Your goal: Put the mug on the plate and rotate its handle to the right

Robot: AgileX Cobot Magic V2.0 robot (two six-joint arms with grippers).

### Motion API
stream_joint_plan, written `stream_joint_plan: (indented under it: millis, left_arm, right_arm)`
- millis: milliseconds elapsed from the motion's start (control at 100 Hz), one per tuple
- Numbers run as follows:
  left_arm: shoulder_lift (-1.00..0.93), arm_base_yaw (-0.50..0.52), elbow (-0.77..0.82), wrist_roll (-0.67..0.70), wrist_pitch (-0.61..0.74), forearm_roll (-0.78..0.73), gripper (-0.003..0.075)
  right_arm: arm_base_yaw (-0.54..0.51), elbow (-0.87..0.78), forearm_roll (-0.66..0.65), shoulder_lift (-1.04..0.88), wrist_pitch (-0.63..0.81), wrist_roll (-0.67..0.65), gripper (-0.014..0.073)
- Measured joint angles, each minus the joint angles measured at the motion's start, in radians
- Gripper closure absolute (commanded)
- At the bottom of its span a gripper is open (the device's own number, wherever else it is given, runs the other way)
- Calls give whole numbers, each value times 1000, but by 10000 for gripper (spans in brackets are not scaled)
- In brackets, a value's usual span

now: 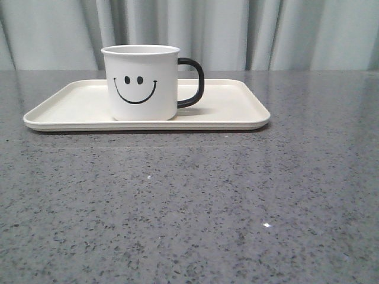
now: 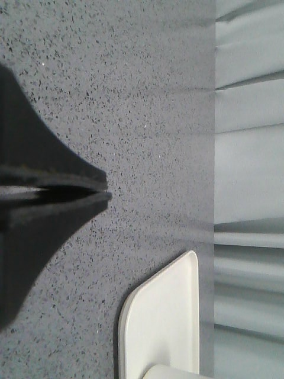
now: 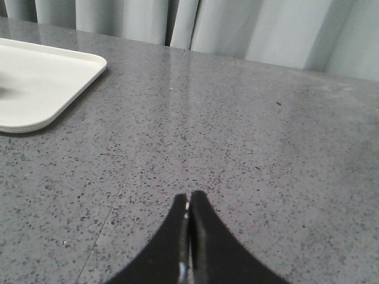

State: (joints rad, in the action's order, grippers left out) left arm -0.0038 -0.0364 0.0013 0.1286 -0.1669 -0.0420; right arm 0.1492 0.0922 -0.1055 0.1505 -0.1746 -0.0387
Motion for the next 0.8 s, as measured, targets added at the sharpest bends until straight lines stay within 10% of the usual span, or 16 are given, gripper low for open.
stream_joint_plan:
  millis: [800]
  left_arm:
    - [0, 0, 0, 0, 0, 0, 740]
  right_arm:
    - [0, -119, 70, -161, 4, -2, 659]
